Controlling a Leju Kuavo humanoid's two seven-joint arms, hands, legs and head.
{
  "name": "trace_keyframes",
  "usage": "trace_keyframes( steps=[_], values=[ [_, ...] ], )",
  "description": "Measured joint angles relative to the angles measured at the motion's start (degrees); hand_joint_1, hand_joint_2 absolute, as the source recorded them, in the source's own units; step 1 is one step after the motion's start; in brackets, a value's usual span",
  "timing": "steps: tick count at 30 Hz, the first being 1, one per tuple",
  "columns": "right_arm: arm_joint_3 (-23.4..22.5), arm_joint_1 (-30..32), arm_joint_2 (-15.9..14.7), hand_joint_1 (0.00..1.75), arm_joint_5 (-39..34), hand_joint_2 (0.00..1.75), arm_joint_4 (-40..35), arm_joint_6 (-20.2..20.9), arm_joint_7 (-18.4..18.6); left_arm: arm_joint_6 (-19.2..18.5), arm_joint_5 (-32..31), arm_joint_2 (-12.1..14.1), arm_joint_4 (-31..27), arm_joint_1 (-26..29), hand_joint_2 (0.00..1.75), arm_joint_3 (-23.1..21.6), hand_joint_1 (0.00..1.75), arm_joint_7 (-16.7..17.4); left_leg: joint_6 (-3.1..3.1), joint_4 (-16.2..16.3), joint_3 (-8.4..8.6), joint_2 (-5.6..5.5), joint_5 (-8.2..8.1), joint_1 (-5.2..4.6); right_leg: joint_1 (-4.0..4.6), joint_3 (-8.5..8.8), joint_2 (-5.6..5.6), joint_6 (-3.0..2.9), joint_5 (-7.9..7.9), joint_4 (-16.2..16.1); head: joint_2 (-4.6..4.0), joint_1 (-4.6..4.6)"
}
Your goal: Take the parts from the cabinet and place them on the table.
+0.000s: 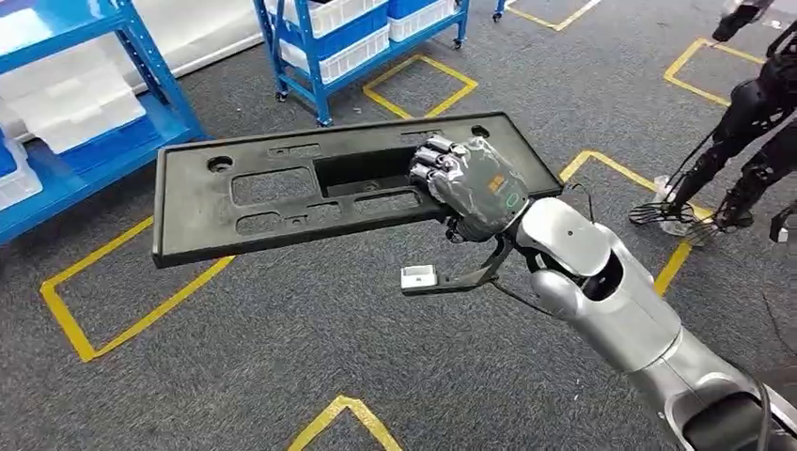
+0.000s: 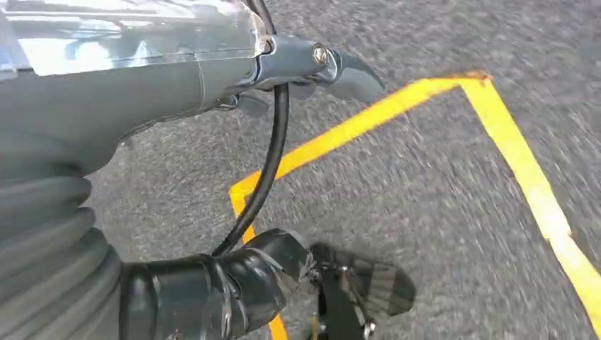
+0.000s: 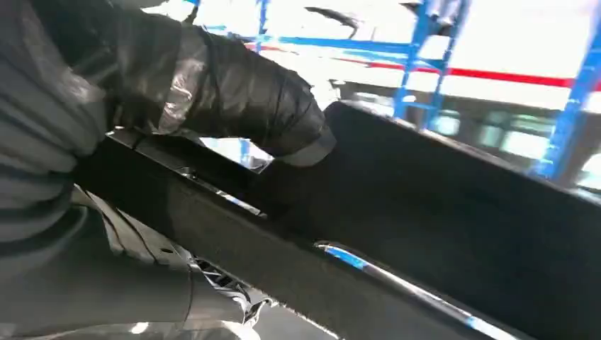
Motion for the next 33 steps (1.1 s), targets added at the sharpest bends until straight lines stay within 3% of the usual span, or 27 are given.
trace_keyframes(
  steps=[1,2,3,4,6,7,8,11,12,13,14,15,16,17,18,19,21,22,23,27,28,29,30,32,33],
  values=[
    [0.0,0.1,0.0,1.75,0.1,1.75,0.0,0.0,0.0,0.0,0.0,0.0,0.0,0.1,1.75,0.0,0.00,0.0,0.00,4.9,-2.30,-0.46,-2.11,-0.07,0.23,-0.18,0.82,-0.19,0.06,0.0,0.00,-0.07],
    [0.0,0.2,0.0,1.75,0.2,1.75,0.0,0.0,0.1,0.0,0.0,0.1,0.0,0.2,1.75,0.1,0.00,0.0,0.07,8.4,-4.07,-0.55,-3.12,-0.14,0.44,-0.34,1.69,-0.27,0.12,0.1,0.00,0.00],
    [0.0,0.3,0.0,1.75,0.3,1.75,0.0,0.0,0.1,0.0,0.0,0.1,0.0,0.3,1.75,0.1,0.00,0.0,0.22,9.6,-4.75,-0.57,-2.58,-0.21,0.62,-0.42,2.75,-0.30,0.14,0.2,0.00,-0.02],
    [0.0,0.3,0.0,1.75,0.5,1.75,0.0,0.0,0.1,0.0,-0.1,0.1,0.0,0.4,1.75,0.2,0.00,0.0,0.51,7.6,-3.93,-0.66,-0.67,-0.26,0.74,-0.42,3.70,-0.30,0.14,0.3,0.00,-0.02],
    [0.0,0.2,0.0,1.75,0.5,1.75,0.0,0.0,0.1,0.0,-0.2,0.1,0.0,0.4,1.75,0.2,0.00,0.0,1.31,-1.8,0.26,-2.02,4.86,-0.30,0.93,-0.35,5.50,-0.28,0.13,0.7,0.00,-0.04],
    [0.0,0.2,0.0,1.75,0.6,1.75,0.0,0.0,0.2,0.0,-0.3,0.2,0.0,0.4,1.75,0.2,0.00,0.0,1.90,-6.4,1.97,-5.49,6.36,-0.32,0.69,-0.53,6.15,-0.27,0.13,0.8,0.00,0.02],
    [0.0,0.0,0.0,1.75,0.7,1.75,0.0,0.0,0.2,-0.1,-0.4,0.3,0.0,0.4,1.75,0.2,0.00,0.0,2.26,-7.3,2.32,-7.40,5.74,-0.15,0.95,-0.93,6.84,0.09,0.23,0.9,0.00,0.00],
    [0.0,0.0,-0.2,1.75,0.9,1.75,0.0,0.2,0.4,-0.1,-0.5,0.3,0.0,0.3,1.75,0.2,0.00,-0.1,2.30,-7.6,2.69,-5.07,5.99,-0.77,0.06,-1.63,9.31,1.51,1.05,0.5,0.00,-0.04],
    [0.0,-0.1,-0.4,1.75,1.1,1.75,0.0,0.5,0.9,-0.1,-0.5,0.3,0.0,0.3,1.75,0.2,0.00,-0.1,2.72,-8.5,3.05,-4.14,6.55,-0.36,0.53,-1.72,10.09,2.03,1.35,0.3,0.00,0.00],
    [0.0,-0.1,-0.7,1.75,1.2,1.75,0.0,0.9,1.4,-0.3,-0.6,0.2,0.0,0.2,1.75,0.2,0.00,-0.1,3.00,-9.2,3.39,-3.00,7.03,-0.19,0.55,-1.94,6.46,1.84,0.75,1.2,0.00,0.00],
    [0.0,-0.8,-1.2,1.75,1.2,1.75,0.1,1.3,1.6,-0.3,-0.7,0.2,0.0,0.1,1.75,0.2,0.00,-0.2,3.33,-9.5,3.48,-2.44,7.16,-0.23,0.78,-3.11,2.99,1.93,-1.00,3.3,0.00,0.40],
    [0.0,-1.3,-1.2,1.75,1.2,1.75,0.2,1.6,1.9,-0.4,-0.7,0.2,0.0,0.2,1.75,0.2,0.00,-0.2,3.42,-9.5,3.45,-1.65,7.20,-0.29,0.68,-5.01,1.41,2.17,-3.17,7.1,0.00,0.30],
    [0.0,-1.4,-1.2,1.75,1.2,1.75,0.3,1.8,2.1,-0.5,-0.8,0.2,0.0,0.4,1.75,0.3,0.00,-0.2,3.48,-9.5,3.42,-0.81,7.14,-0.37,0.53,-7.20,0.70,2.35,-5.27,11.7,0.00,0.33],
    [0.0,-1.6,-1.2,1.75,1.4,1.75,0.5,2.4,2.2,-0.5,-1.0,0.2,0.0,0.5,1.75,0.3,0.00,-0.2,3.51,-9.4,3.39,0.15,7.05,-0.39,0.36,-9.11,0.48,2.58,-6.64,15.6,0.00,0.33],
    [0.0,-2.0,-1.2,1.75,1.9,1.75,1.0,3.2,2.3,-0.7,-1.1,0.3,0.0,0.5,1.75,0.3,0.00,-0.2,3.46,-9.4,3.37,1.07,6.98,-0.39,0.15,-9.93,0.43,2.77,-6.66,17.4,0.00,0.31],
    [0.1,-2.6,-1.2,1.75,2.3,1.75,1.5,3.8,2.6,-0.8,-1.4,0.3,0.0,0.4,1.75,0.3,0.00,-0.2,3.29,-9.3,3.38,1.93,6.86,-0.39,-0.01,-9.18,0.26,2.92,-5.34,16.1,0.00,0.33],
    [0.1,-4.1,-1.2,1.75,2.8,1.75,2.3,4.3,3.2,-1.0,-1.5,0.3,0.0,0.1,1.75,0.3,0.00,-0.2,2.91,-9.0,3.42,3.35,6.51,-0.36,-0.16,-4.19,-0.85,2.95,-1.09,7.4,0.00,0.33],
    [0.1,-5.0,-1.2,1.75,2.8,1.75,2.6,4.3,3.2,-1.0,-1.6,0.2,0.0,0.0,1.75,0.3,0.00,-0.2,2.52,-8.7,3.52,4.05,6.18,-0.37,-0.08,-0.84,-3.03,2.79,0.59,1.7,0.00,0.33],
    [0.1,-5.6,-1.1,1.75,2.8,1.75,2.8,4.3,3.2,-1.0,-1.6,0.3,0.0,0.0,1.75,0.3,0.00,-0.2,2.09,-8.6,3.42,4.51,5.89,-0.82,0.76,-0.50,-4.55,2.27,-0.29,1.2,0.00,0.29],
    [0.2,-6.6,-1.0,1.75,2.9,1.75,3.6,4.7,3.2,-1.0,-1.6,0.3,0.0,-0.4,1.75,0.3,0.00,-0.2,0.77,-8.8,4.21,6.70,5.52,-0.77,1.06,-0.96,-1.77,0.94,0.05,0.8,0.00,0.33],
    [0.2,-6.9,-0.9,1.75,3.2,1.75,3.8,5.3,3.5,-1.0,-1.7,0.3,0.0,-0.4,1.75,0.3,0.00,-0.2,0.31,-8.2,4.02,4.92,4.65,-0.38,0.30,-0.60,-1.13,0.45,0.32,0.3,0.00,0.28],
    [0.3,-7.7,-0.8,1.75,3.4,1.75,4.0,5.9,3.8,-1.0,-1.7,0.3,0.0,-0.3,1.75,0.3,0.00,-0.2,0.31,-6.2,3.23,1.80,3.23,-0.25,0.27,-0.55,-0.58,0.07,0.39,0.1,0.00,0.33],
    [0.5,-8.6,-0.5,1.75,3.5,1.75,4.4,7.1,4.4,-1.1,-1.8,0.2,0.0,-0.3,1.75,0.3,0.00,-0.2,0.35,-2.4,1.40,0.18,1.06,-0.26,0.38,-0.62,-0.09,-0.18,0.39,0.1,0.00,0.24],
    [1.2,-10.8,0.6,1.75,3.3,1.75,6.1,9.6,5.2,-1.1,-2.0,0.2,0.0,-0.1,1.75,0.3,0.00,-0.1,0.27,6.9,-3.36,-0.54,-2.75,-0.33,0.73,-0.77,1.51,-0.53,0.45,0.1,0.00,0.26],
    [1.8,-12.3,1.5,1.75,3.3,1.75,7.5,10.8,5.6,-1.2,-2.3,0.3,0.0,-0.1,1.75,0.3,0.00,0.0,0.31,9.7,-5.06,-0.59,-2.92,-0.35,0.92,-0.82,2.58,-0.59,0.48,0.2,0.00,0.26]
  ],
)
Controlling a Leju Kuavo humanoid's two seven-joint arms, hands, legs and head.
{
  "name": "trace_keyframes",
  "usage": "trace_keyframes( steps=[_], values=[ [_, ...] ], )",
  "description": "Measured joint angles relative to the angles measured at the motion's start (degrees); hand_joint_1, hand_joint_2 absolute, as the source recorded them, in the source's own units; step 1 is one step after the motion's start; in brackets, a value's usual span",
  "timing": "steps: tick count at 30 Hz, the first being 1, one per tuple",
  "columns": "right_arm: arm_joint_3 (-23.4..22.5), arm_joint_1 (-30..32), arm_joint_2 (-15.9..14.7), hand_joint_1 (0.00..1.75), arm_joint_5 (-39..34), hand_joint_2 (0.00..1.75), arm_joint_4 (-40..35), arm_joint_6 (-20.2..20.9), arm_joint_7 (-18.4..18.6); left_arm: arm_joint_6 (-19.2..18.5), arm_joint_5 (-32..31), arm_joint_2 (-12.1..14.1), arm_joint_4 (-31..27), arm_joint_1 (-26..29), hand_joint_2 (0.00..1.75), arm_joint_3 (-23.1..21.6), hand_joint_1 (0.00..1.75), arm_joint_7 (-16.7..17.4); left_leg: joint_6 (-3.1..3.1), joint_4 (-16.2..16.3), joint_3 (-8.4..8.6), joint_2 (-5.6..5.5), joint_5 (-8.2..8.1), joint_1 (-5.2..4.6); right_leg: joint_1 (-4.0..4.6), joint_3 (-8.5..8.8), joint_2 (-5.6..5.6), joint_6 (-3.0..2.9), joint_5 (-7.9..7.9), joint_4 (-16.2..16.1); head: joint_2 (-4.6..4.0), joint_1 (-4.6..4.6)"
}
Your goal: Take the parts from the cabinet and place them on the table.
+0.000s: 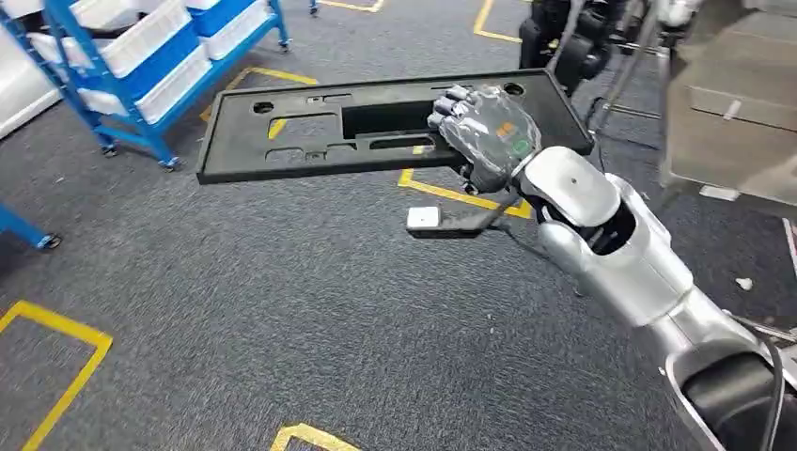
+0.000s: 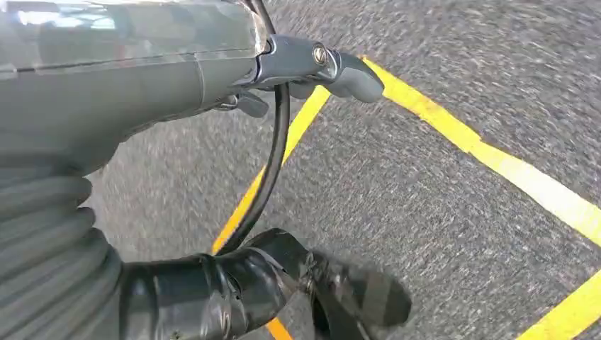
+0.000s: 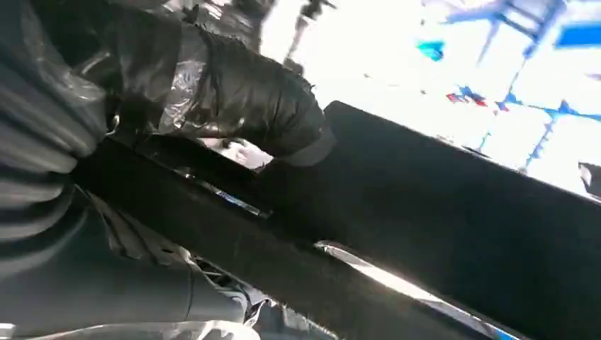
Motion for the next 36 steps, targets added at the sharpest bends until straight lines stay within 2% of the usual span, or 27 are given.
trace_keyframes(
  steps=[1,3,4,5,6,9,10,11,12,13,14,15,16,17,19,20,21,25,26,27,28,30,31,32,34,35,36],
  values=[
    [0.6,-1.4,0.7,1.75,0.0,1.75,1.2,0.7,0.5,0.0,-0.1,0.1,0.0,0.1,1.75,0.1,0.00,0.2,0.19,-0.3,-0.17,-0.09,1.28,-0.03,0.12,-0.01,1.02,0.00,0.00,0.1,0.00,0.00],
    [1.8,-4.1,2.5,1.75,0.3,1.75,3.8,2.0,1.3,-0.1,-0.2,0.1,0.0,-0.1,1.75,0.3,0.00,0.3,0.84,-7.6,2.58,-0.73,6.51,-0.10,0.28,0.09,2.86,-0.01,-0.02,0.4,0.00,0.00],
    [2.4,-5.7,3.6,1.75,0.6,1.75,5.6,2.5,1.8,-0.2,-0.3,0.2,0.0,-0.1,1.75,0.4,0.00,0.4,1.35,-13.0,4.79,-2.47,9.53,-0.19,0.32,0.09,3.71,0.00,-0.05,0.6,0.00,0.00],
    [3.0,-7.1,4.7,1.75,1.0,1.75,7.3,2.9,2.3,-0.4,-0.5,0.3,0.0,-0.1,1.75,0.6,0.00,0.5,2.01,-16.0,5.97,-5.69,9.96,-0.06,0.17,-0.06,4.41,0.07,-0.08,0.7,0.00,0.07],
    [3.7,-8.6,5.6,1.75,1.3,1.75,8.9,3.1,2.8,-0.5,-0.6,0.3,0.0,-0.1,1.75,0.7,0.00,0.5,1.98,-17.1,6.46,-5.77,9.86,0.05,0.28,-0.46,5.28,0.35,-0.02,0.9,0.00,0.04],
    [4.8,-10.1,6.9,1.75,1.4,1.75,12.5,3.4,2.7,-0.7,-0.6,0.5,0.0,-0.4,1.75,0.9,0.00,0.7,2.20,-17.4,6.81,-3.94,10.05,-0.42,-0.38,-0.77,7.30,1.64,0.78,0.2,0.00,0.02],
    [5.2,-10.5,7.0,1.75,1.4,1.75,13.4,3.4,2.7,-0.7,-0.6,0.4,0.0,-0.4,1.75,0.9,0.00,0.7,2.52,-18.7,7.38,-2.95,10.78,0.40,0.03,-0.85,6.55,1.80,0.67,0.3,0.00,0.02],
    [5.6,-11.1,7.3,1.75,1.4,1.75,14.0,3.4,2.6,-0.8,-0.6,0.4,0.0,-0.4,1.75,0.9,0.00,0.7,2.64,-19.3,7.67,-2.09,11.04,0.09,0.39,-1.35,2.38,1.91,-0.16,1.3,0.00,0.11],
    [5.9,-11.8,7.6,1.75,1.4,1.75,14.7,3.4,2.7,-0.8,-0.6,0.4,0.0,-0.4,1.75,0.9,0.00,0.7,3.11,-19.4,7.71,-1.28,11.12,-0.05,0.33,-2.91,-0.31,2.16,-2.22,4.3,0.00,0.24],
    [6.2,-12.2,8.0,1.75,1.4,1.75,15.3,3.4,2.9,-0.8,-0.6,0.4,0.0,-0.2,1.75,0.9,0.00,0.7,3.14,-19.3,7.66,-0.53,11.09,-0.17,0.15,-5.11,-1.47,2.41,-4.36,8.8,0.00,0.28],
    [6.4,-12.4,8.2,1.75,1.4,1.75,15.9,3.4,3.1,-0.8,-0.7,0.5,0.0,-0.2,1.75,1.0,0.00,0.8,3.21,-19.3,7.68,0.26,10.94,-0.21,-0.09,-7.14,-1.84,2.63,-5.95,13.0,0.00,0.26],
    [6.6,-12.5,8.4,1.75,1.6,1.75,16.7,3.8,3.6,-0.8,-0.8,0.5,0.0,-0.1,1.75,1.0,0.00,0.8,3.19,-19.2,7.72,1.03,10.82,-0.21,-0.36,-8.86,-1.94,2.89,-6.73,16.2,0.00,0.31],
    [7.1,-13.0,8.8,1.75,2.1,1.75,18.1,4.6,4.3,-0.8,-0.9,0.5,0.0,-0.2,1.75,1.0,0.00,1.0,3.09,-19.2,7.77,1.82,10.69,-0.20,-0.66,-9.38,-2.10,3.09,-6.18,16.9,0.00,0.26],
    [7.5,-13.5,9.3,1.75,2.6,1.75,19.5,5.0,4.9,-0.8,-1.2,0.5,0.0,-0.2,1.75,1.0,0.00,1.1,2.96,-19.1,7.82,2.43,10.55,-0.20,-0.86,-8.68,-2.27,3.23,-4.80,15.4,0.00,0.28],
    [8.1,-15.6,10.8,1.75,3.3,1.75,22.6,5.9,5.9,-0.8,-1.4,0.5,0.0,-0.4,1.75,1.0,0.00,1.4,2.52,-18.5,7.94,4.03,9.92,-0.19,-0.99,-3.29,-3.70,3.25,0.18,5.2,0.00,0.31],
    [8.2,-16.6,11.6,1.75,3.7,1.75,24.0,6.3,6.4,-0.9,-1.8,0.5,0.0,-0.4,1.75,1.0,0.00,1.5,2.17,-18.2,8.05,4.76,9.49,-0.19,-0.77,-1.15,-5.79,3.05,0.74,0.7,0.00,0.31],
    [8.2,-17.4,12.4,1.75,4.0,1.75,25.8,6.4,6.9,-0.9,-1.8,0.5,0.0,-0.4,1.75,1.0,0.00,1.6,1.75,-18.1,7.88,5.29,9.23,-0.67,0.09,-0.99,-7.22,2.40,0.37,1.2,0.00,0.26],
    [8.5,-19.9,15.4,1.75,4.7,1.75,33.1,6.2,7.2,-1.2,-2.2,0.5,0.0,-0.8,1.75,1.0,0.00,1.6,0.36,-18.3,8.91,7.79,8.48,-0.45,0.25,-1.10,-3.77,1.14,0.59,0.5,0.00,0.26],
    [8.5,-20.1,16.6,1.75,4.9,1.75,34.5,6.1,7.2,-1.3,-2.3,0.5,0.0,-0.8,1.75,1.0,0.00,1.6,0.02,-17.5,8.80,5.62,7.56,-0.07,-0.21,-0.62,-3.29,0.79,0.72,0.0,0.00,0.22],
    [8.5,-20.4,16.8,1.75,5.2,1.75,36.1,5.9,7.3,-1.5,-2.3,0.5,0.0,-0.8,1.75,1.0,0.00,1.6,0.01,-15.4,7.90,2.47,6.16,0.13,-0.20,-0.54,-2.70,0.59,0.77,-0.1,0.00,0.31],
    [8.7,-20.8,18.0,1.75,5.7,1.75,37.9,5.4,7.5,-1.6,-2.4,0.5,0.0,-0.8,1.75,1.0,0.00,1.6,0.06,-11.1,5.68,0.83,3.90,0.18,-0.14,-0.57,-2.33,-0.02,0.77,-0.1,0.00,0.19],
    [9.0,-21.1,20.2,1.75,6.5,1.75,41.5,5.1,8.0,-1.6,-2.5,0.6,0.0,-0.6,1.75,1.0,0.00,1.7,-0.10,-2.1,0.95,-0.01,0.76,0.09,0.08,-0.58,-0.54,-0.25,0.71,-0.1,0.00,0.26],
    [9.1,-21.2,20.7,1.75,6.9,1.75,43.0,5.1,8.1,-1.6,-2.6,0.7,0.0,-0.5,1.75,1.0,0.00,1.8,-0.10,0.0,-0.51,-0.02,0.91,0.09,0.19,-0.52,0.40,-0.25,0.71,0.0,0.00,0.20],
    [9.2,-21.2,22.0,1.75,7.2,1.75,45.0,5.1,8.3,-1.7,-2.6,0.8,0.0,-0.5,1.75,1.0,0.00,2.1,-0.01,-0.7,-0.65,-0.05,2.46,0.09,0.22,-0.46,1.36,-0.30,0.66,0.1,0.00,0.26],
    [9.2,-21.5,23.3,1.75,7.7,1.75,47.6,5.1,9.0,-1.7,-2.6,0.8,0.0,-0.6,1.75,1.0,0.00,2.3,0.28,-8.9,2.12,-0.66,8.18,0.18,0.18,-0.45,3.11,-0.18,0.47,0.6,0.00,0.24],
    [9.2,-21.9,23.9,1.75,7.8,1.75,48.7,5.1,9.3,-1.7,-2.6,0.9,0.0,-0.5,1.75,1.0,0.00,2.4,0.37,-13.9,4.05,-2.54,10.91,0.40,0.09,-0.55,3.78,0.03,0.27,1.0,0.00,0.22],
    [9.2,-22.3,24.3,1.75,8.1,1.75,49.8,5.0,9.7,-1.7,-2.6,0.9,0.0,-0.4,1.75,1.0,0.00,2.6,0.46,-15.2,4.70,-6.63,10.18,0.76,0.09,-1.03,4.45,0.28,0.16,1.3,0.00,0.27]
  ],
)
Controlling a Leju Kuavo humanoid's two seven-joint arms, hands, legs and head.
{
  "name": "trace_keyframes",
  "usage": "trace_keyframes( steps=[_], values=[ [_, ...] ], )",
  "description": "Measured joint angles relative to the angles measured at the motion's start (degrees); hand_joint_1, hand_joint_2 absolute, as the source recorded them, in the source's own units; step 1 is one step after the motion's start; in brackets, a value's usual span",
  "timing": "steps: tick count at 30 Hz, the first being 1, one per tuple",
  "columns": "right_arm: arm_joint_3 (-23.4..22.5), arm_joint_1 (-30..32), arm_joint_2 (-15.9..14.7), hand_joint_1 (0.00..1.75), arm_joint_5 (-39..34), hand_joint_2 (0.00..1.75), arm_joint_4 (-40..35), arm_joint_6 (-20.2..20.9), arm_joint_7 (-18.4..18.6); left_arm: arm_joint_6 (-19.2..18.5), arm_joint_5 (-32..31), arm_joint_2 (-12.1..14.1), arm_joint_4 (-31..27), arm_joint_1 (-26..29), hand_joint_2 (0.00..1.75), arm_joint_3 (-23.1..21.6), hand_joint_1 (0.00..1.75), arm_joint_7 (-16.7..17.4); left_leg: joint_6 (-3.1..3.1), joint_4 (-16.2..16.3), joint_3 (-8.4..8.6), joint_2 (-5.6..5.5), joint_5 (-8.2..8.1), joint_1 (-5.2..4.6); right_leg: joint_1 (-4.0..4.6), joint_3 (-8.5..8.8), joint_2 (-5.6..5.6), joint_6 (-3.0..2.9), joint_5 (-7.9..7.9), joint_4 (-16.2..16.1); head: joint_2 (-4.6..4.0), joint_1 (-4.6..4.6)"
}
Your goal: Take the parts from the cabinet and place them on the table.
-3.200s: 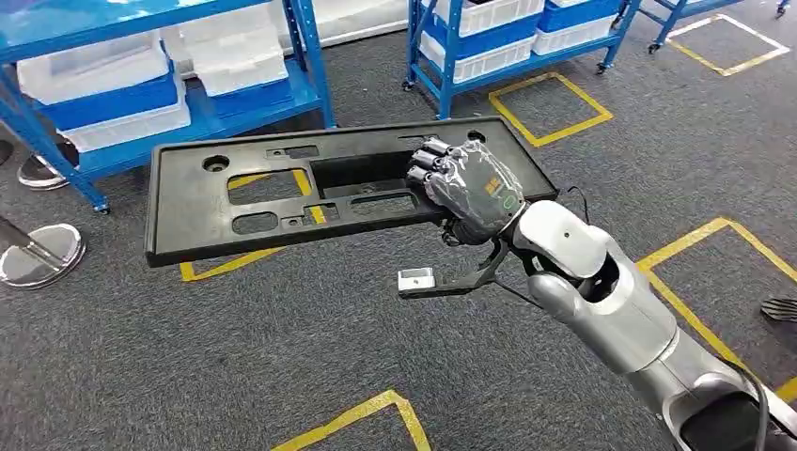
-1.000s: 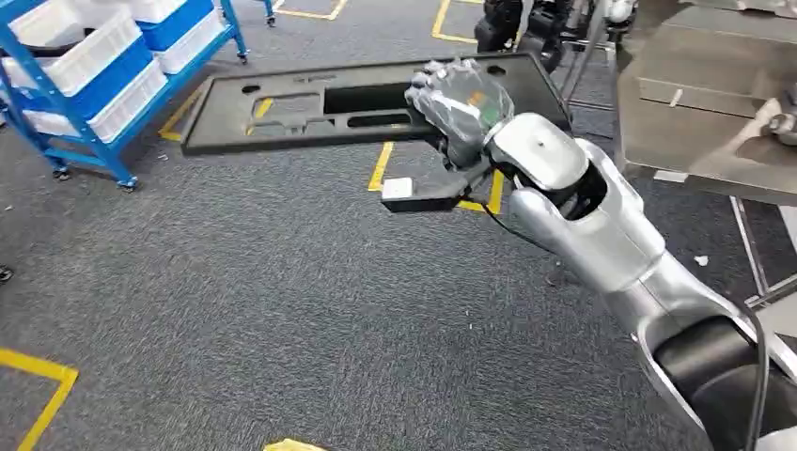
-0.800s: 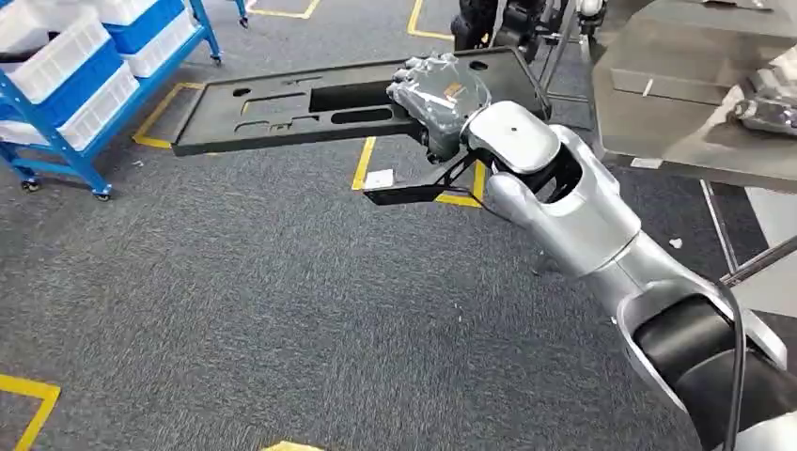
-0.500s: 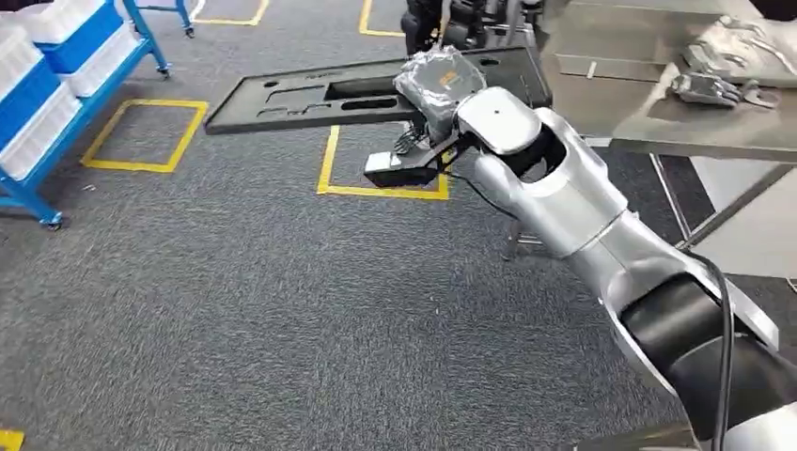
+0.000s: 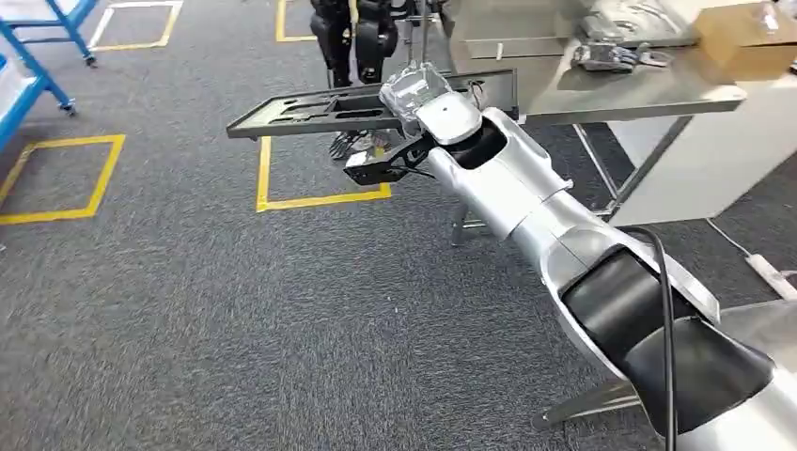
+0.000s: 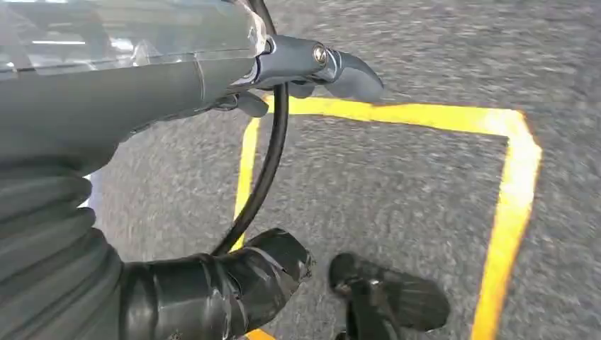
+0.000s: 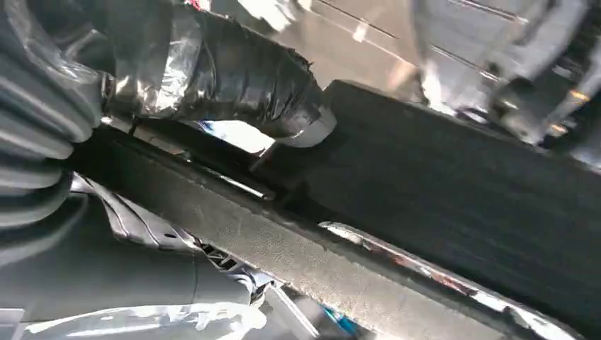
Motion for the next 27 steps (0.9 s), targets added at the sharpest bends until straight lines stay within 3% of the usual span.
trace_keyframes(
  steps=[1,4,5,6,7,9,10,11,13,14,15,16,19,20,21,22,23,24,25,26,27],
  values=[
    [0.0,-0.5,0.9,1.75,0.3,1.75,1.0,0.0,0.4,0.0,0.0,0.0,0.0,0.0,1.75,0.0,0.00,0.0,-0.08,-1.0,0.08,-0.12,0.12,0.16,-0.05,-0.65,0.94,0.30,0.09,0.5,0.00,0.02],
    [0.0,-0.7,1.6,1.75,0.8,1.75,3.6,0.0,0.6,0.0,0.1,0.1,0.0,-0.1,1.75,0.2,0.00,0.1,0.39,-1.1,0.54,2.38,0.33,-0.44,-0.55,-1.05,3.60,1.61,0.88,-0.2,0.00,-0.01],
    [0.0,-0.7,1.6,1.75,1.0,1.75,4.3,0.0,0.7,-0.1,0.1,0.1,0.0,-0.1,1.75,0.2,0.00,0.2,1.00,-1.8,0.79,3.42,0.75,0.15,-0.49,-1.31,2.35,1.67,0.46,0.2,0.00,-0.03],
    [0.0,-1.0,1.8,1.75,1.1,1.75,4.8,0.0,1.0,-0.1,0.1,0.1,0.0,-0.2,1.75,0.2,0.00,0.1,1.37,-2.1,0.93,4.11,0.90,-0.13,0.20,-2.03,-1.92,1.72,-0.89,2.0,0.00,0.20],
    [0.0,-1.4,2.1,1.75,1.2,1.75,5.2,0.0,1.1,-0.1,0.1,0.1,0.0,-0.1,1.75,0.3,0.00,0.1,1.67,-2.2,0.96,4.95,0.91,-0.35,0.18,-3.65,-4.22,1.81,-2.90,5.3,0.00,0.37],
    [0.0,-1.7,2.6,1.75,1.3,1.75,5.9,0.0,1.1,0.0,0.1,0.1,0.0,0.1,1.75,0.3,0.00,0.2,1.98,-2.1,0.97,6.74,0.73,-0.75,0.02,-7.57,-6.09,1.95,-6.41,13.6,0.00,0.35],
    [0.0,-1.7,2.6,1.75,1.3,1.75,6.3,0.0,1.1,0.0,0.0,0.2,0.0,0.1,1.75,0.3,0.00,0.2,2.09,-2.1,1.00,7.76,0.63,-0.82,-0.12,-9.02,-6.40,2.01,-6.97,16.5,0.00,0.37],
    [0.0,-1.6,2.7,1.75,1.5,1.75,6.7,0.0,1.2,0.0,-0.1,0.2,0.0,0.0,1.75,0.4,0.00,0.2,2.08,-2.1,1.04,8.56,0.55,-0.84,-0.29,-8.91,-6.56,2.05,-6.09,16.2,0.00,0.37],
    [0.0,-1.7,2.7,1.75,1.8,1.75,7.4,0.1,1.3,0.0,-0.4,0.2,0.0,-0.1,1.75,0.4,0.00,0.1,1.86,-2.0,1.26,9.98,0.29,-0.85,-0.31,-4.77,-7.32,1.88,-1.94,8.6,0.00,0.37],
    [0.0,-1.9,2.7,1.75,1.9,1.75,7.6,0.1,1.3,0.0,-0.5,0.2,0.0,-0.1,1.75,0.4,0.00,0.1,1.68,-2.0,1.54,10.55,0.07,-0.86,-0.14,-1.71,-8.77,1.57,0.16,3.3,0.00,0.39],
    [0.0,-2.2,2.7,1.75,2.1,1.75,7.8,0.1,1.3,0.0,-0.6,0.2,0.0,-0.1,1.75,0.4,0.00,0.0,1.47,-2.0,1.72,11.23,-0.15,-0.93,0.54,0.09,-11.78,1.22,-0.37,-0.3,0.00,0.37],
    [0.0,-2.5,2.8,1.75,2.3,1.75,8.0,0.0,1.3,0.0,-0.7,0.2,0.0,0.0,1.75,0.4,0.00,0.0,1.14,-1.9,1.75,11.87,-0.32,-1.29,1.11,0.16,-11.13,0.79,0.08,-0.6,0.00,0.37],
    [0.0,-2.9,2.7,1.75,2.6,1.75,8.6,0.0,1.3,0.0,-0.8,0.2,0.0,-0.3,1.75,0.4,0.00,-0.1,0.30,-2.3,2.63,13.85,-0.73,-1.27,1.36,0.09,-8.79,0.33,-0.03,-0.6,0.00,0.37],
    [0.0,-3.0,2.6,1.75,2.6,1.75,8.7,0.0,1.3,0.0,-0.8,0.2,0.0,-0.5,1.75,0.4,0.00,-0.2,-0.15,-2.2,2.66,14.27,-1.27,-1.16,0.63,0.82,-7.99,-0.18,0.28,-1.4,0.00,0.32],
    [0.0,-3.1,2.7,1.75,2.6,1.75,8.7,0.0,1.3,0.0,-0.8,0.2,0.0,-0.4,1.75,0.4,0.00,-0.2,-0.29,-0.8,2.51,11.11,-2.44,-0.82,0.44,1.18,-7.42,-0.45,0.41,-1.9,0.00,0.39],
    [0.0,-3.3,2.9,1.75,2.7,1.75,8.8,0.0,1.3,0.0,-0.9,0.1,0.0,-0.5,1.75,0.4,0.00,-0.2,-0.28,2.7,1.04,8.52,-4.51,-0.70,0.37,1.29,-6.96,-0.95,0.46,-1.9,0.00,0.30],
    [0.0,-3.4,3.1,1.75,2.7,1.75,8.8,0.0,1.3,0.0,-0.9,0.1,0.0,-0.4,1.75,0.4,0.00,-0.2,-0.43,7.1,-1.08,7.20,-6.62,-0.68,0.33,1.32,-6.22,-1.00,0.43,-1.8,0.00,0.35],
    [0.0,-3.4,3.3,1.75,2.7,1.75,8.8,0.0,1.3,0.0,-0.9,0.1,0.0,-0.3,1.75,0.4,0.00,-0.2,-0.61,11.9,-3.47,6.65,-8.46,-0.68,0.36,1.36,-5.38,-1.08,0.38,-1.8,0.00,0.32],
    [0.0,-3.3,3.3,1.75,2.7,1.75,9.0,0.0,1.3,0.0,-0.9,0.2,0.0,-0.3,1.75,0.4,0.00,-0.2,-0.72,15.2,-5.32,6.54,-9.12,-0.69,0.42,1.35,-4.49,-1.08,0.37,-1.7,0.00,0.35],
    [0.0,-3.2,3.3,1.75,2.7,1.75,9.0,0.0,1.2,0.0,-0.9,0.2,0.0,-0.3,1.75,0.4,0.00,-0.2,-0.72,16.0,-6.12,6.53,-8.43,-0.69,0.42,1.35,-3.67,-1.12,0.32,-1.5,0.00,0.32],
    [0.0,-3.2,3.4,1.75,2.7,1.75,9.1,0.0,1.4,0.0,-0.9,0.2,0.0,-0.2,1.75,0.4,0.00,-0.2,-0.66,14.0,-5.67,6.47,-6.31,-0.68,0.39,1.38,-2.72,-1.02,0.19,-1.3,0.00,0.33]
  ],
)
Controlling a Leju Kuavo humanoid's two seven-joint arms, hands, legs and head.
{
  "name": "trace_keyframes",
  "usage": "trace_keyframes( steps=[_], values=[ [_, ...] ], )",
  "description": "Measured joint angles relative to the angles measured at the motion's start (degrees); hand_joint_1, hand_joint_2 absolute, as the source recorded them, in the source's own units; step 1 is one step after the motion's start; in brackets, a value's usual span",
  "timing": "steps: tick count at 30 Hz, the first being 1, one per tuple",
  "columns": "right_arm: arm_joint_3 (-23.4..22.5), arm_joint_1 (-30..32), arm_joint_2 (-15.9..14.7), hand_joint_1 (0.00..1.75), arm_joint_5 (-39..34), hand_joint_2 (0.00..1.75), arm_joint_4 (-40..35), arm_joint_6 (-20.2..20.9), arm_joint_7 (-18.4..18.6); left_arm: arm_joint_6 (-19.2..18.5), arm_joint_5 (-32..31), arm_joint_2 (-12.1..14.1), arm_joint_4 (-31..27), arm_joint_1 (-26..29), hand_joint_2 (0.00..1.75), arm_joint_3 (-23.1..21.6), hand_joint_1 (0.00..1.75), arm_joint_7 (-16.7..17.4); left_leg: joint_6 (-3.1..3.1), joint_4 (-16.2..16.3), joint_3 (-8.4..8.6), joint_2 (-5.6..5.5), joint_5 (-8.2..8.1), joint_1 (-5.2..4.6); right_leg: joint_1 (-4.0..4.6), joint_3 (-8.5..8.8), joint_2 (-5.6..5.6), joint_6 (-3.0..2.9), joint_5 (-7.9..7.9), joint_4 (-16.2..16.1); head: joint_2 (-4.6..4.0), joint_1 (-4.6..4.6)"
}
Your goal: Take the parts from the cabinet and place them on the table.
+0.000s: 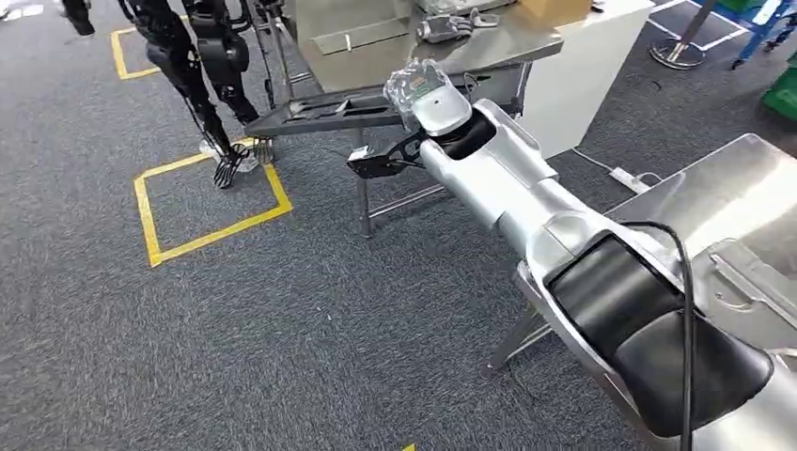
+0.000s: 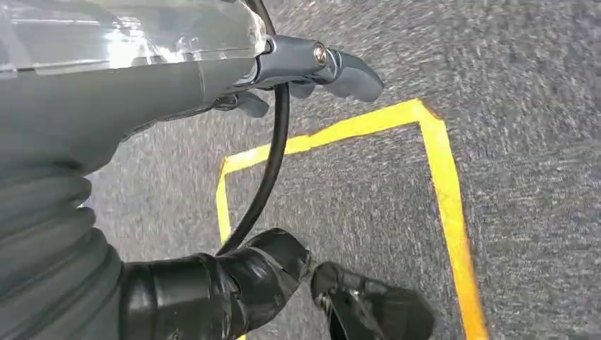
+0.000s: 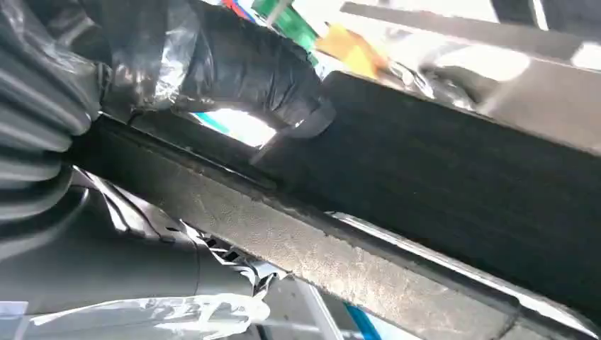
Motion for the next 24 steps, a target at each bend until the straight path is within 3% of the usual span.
trace_keyframes(
  steps=[2,3,4,5,8,9,10,11,12,13,14,15,16,17,18,19,20,21,24],
  values=[
    [0.0,-0.1,0.0,1.75,0.2,1.75,0.0,-0.1,0.4,0.0,0.0,0.0,0.0,0.0,1.75,0.0,0.00,-0.1,0.07,-5.5,2.09,-0.34,3.65,0.10,-0.11,0.02,1.04,0.24,-0.19,0.3,0.00,0.02],
    [0.0,-0.2,0.0,1.75,0.4,1.75,0.0,-0.1,0.7,0.0,0.0,0.0,0.0,0.0,1.75,0.0,0.00,-0.1,0.05,-9.6,3.81,-1.33,6.00,0.26,-0.18,0.02,1.64,0.44,-0.36,0.6,0.00,0.00],
    [0.0,-0.4,0.0,1.75,0.5,1.75,0.0,-0.1,1.0,0.0,-0.1,0.0,0.0,0.2,1.75,0.0,0.00,-0.1,0.03,-13.9,5.29,-4.26,7.39,0.59,-0.34,-0.27,2.26,0.72,-0.65,1.1,0.00,0.02],
    [0.0,-0.7,0.0,1.75,0.7,1.75,0.0,-0.2,1.2,0.1,-0.1,0.0,0.0,0.2,1.75,0.1,0.00,-0.1,0.04,-14.7,6.16,-5.85,6.63,0.66,-0.14,-0.87,3.08,1.01,-0.75,1.6,0.00,0.04],
    [0.0,-0.9,-0.3,1.75,0.9,1.75,0.0,-0.2,1.9,0.6,-0.1,0.0,0.0,-0.1,1.75,0.3,0.00,-0.1,0.58,-14.8,6.03,-3.92,6.67,0.09,-0.80,-1.50,5.28,2.16,0.02,1.2,0.00,0.04],
    [0.0,-1.1,-0.6,1.75,0.9,1.75,0.0,-0.2,2.1,0.7,-0.2,-0.1,0.0,-0.1,1.75,0.3,0.00,-0.1,1.16,-15.5,6.21,-2.99,7.05,0.56,-0.50,-1.71,6.06,2.52,0.17,1.2,0.00,0.09],
    [0.0,-1.4,-0.9,1.75,1.0,1.75,0.0,-0.2,2.3,0.8,-0.2,-0.2,0.0,-0.2,1.75,0.4,0.00,0.0,1.68,-15.8,6.46,-1.99,7.39,0.60,-0.46,-2.12,3.56,2.45,-0.65,2.0,0.00,0.04],
    [0.0,-2.0,-0.9,1.75,1.1,1.75,0.0,-0.2,2.5,0.9,-0.2,-0.2,0.0,-0.1,1.75,0.5,0.00,0.0,2.10,-16.1,6.42,-1.35,7.44,0.43,-0.04,-3.30,-0.06,2.52,-2.40,4.3,0.00,0.39],
    [0.0,-2.6,-0.9,1.75,1.2,1.75,0.0,-0.1,2.8,1.0,-0.2,-0.2,0.0,-0.1,1.75,0.6,0.00,0.0,2.32,-16.1,6.41,-0.59,7.41,0.18,-0.07,-5.09,-2.10,2.72,-4.51,8.2,0.00,0.30],
    [0.0,-3.1,-0.8,1.75,1.3,1.75,-0.1,0.0,3.1,1.0,-0.2,-0.2,0.0,0.0,1.75,0.7,0.00,0.0,2.48,-16.0,6.43,0.25,7.31,0.03,-0.22,-7.37,-3.20,2.82,-6.58,13.2,0.00,0.30],
    [0.0,-3.4,-0.9,1.75,1.5,1.75,-0.2,0.4,3.3,1.1,-0.2,-0.2,0.0,0.1,1.75,0.8,0.00,0.1,2.61,-16.0,6.48,1.19,7.20,0.00,-0.34,-9.24,-3.59,2.95,-7.78,17.1,0.00,0.33],
    [-0.1,-3.6,-0.9,1.75,1.8,1.75,-0.2,1.0,3.5,1.3,-0.3,-0.1,0.0,0.1,1.75,0.9,0.00,0.2,2.65,-16.0,6.57,1.98,7.10,0.00,-0.44,-10.03,-3.75,3.07,-7.64,18.6,0.00,0.30],
    [-0.1,-3.8,-1.0,1.75,2.1,1.75,-0.2,1.6,3.8,1.4,-0.3,-0.1,0.0,0.1,1.75,0.9,0.00,0.2,2.60,-16.0,6.71,2.71,6.97,0.01,-0.61,-9.40,-3.91,3.15,-6.28,17.3,0.00,0.33],
    [-0.1,-3.9,-1.0,1.75,2.4,1.75,-0.2,2.0,3.9,1.6,-0.4,-0.1,0.0,0.0,1.75,0.9,0.00,0.3,2.52,-16.0,6.91,3.41,6.79,0.01,-0.69,-7.49,-4.26,3.14,-4.15,13.8,0.00,0.33],
    [-0.1,-4.1,-1.0,1.75,2.7,1.75,-0.2,2.0,4.0,1.7,-0.5,-0.2,0.0,0.0,1.75,0.9,0.00,0.3,2.38,-16.0,7.21,4.10,6.58,0.00,-0.65,-4.56,-5.03,2.98,-1.56,8.3,0.00,0.33],
    [-0.2,-4.4,-1.0,1.75,3.0,1.75,-0.2,2.0,4.1,1.7,-0.7,-0.3,0.0,0.0,1.75,0.9,0.00,0.3,2.09,-16.0,7.57,4.73,6.33,-0.10,-0.31,-1.67,-7.48,2.55,0.39,2.9,0.00,0.35],
    [-0.4,-4.9,-1.0,1.75,3.2,1.75,-0.2,1.9,4.3,1.8,-0.8,-0.3,0.0,0.1,1.75,0.9,0.00,0.2,1.73,-16.0,7.65,5.34,6.11,-0.48,0.98,-0.74,-10.84,2.18,-0.72,1.4,0.00,0.33],
    [-0.5,-5.4,-0.9,1.75,3.5,1.75,-0.2,1.9,4.5,1.8,-0.8,-0.4,0.0,0.0,1.75,0.9,0.00,0.2,1.48,-16.0,7.65,6.00,5.98,-0.63,0.96,-0.92,-9.84,1.63,-0.57,1.0,0.00,0.33],
    [-0.7,-6.0,-1.3,1.75,3.9,1.75,-0.2,2.1,4.9,1.9,-0.9,-0.4,0.0,-0.3,1.75,0.9,0.00,0.2,0.78,-16.2,8.56,8.55,5.59,-0.85,1.12,-0.89,-7.48,1.02,-0.46,0.7,0.00,0.37]
  ],
)
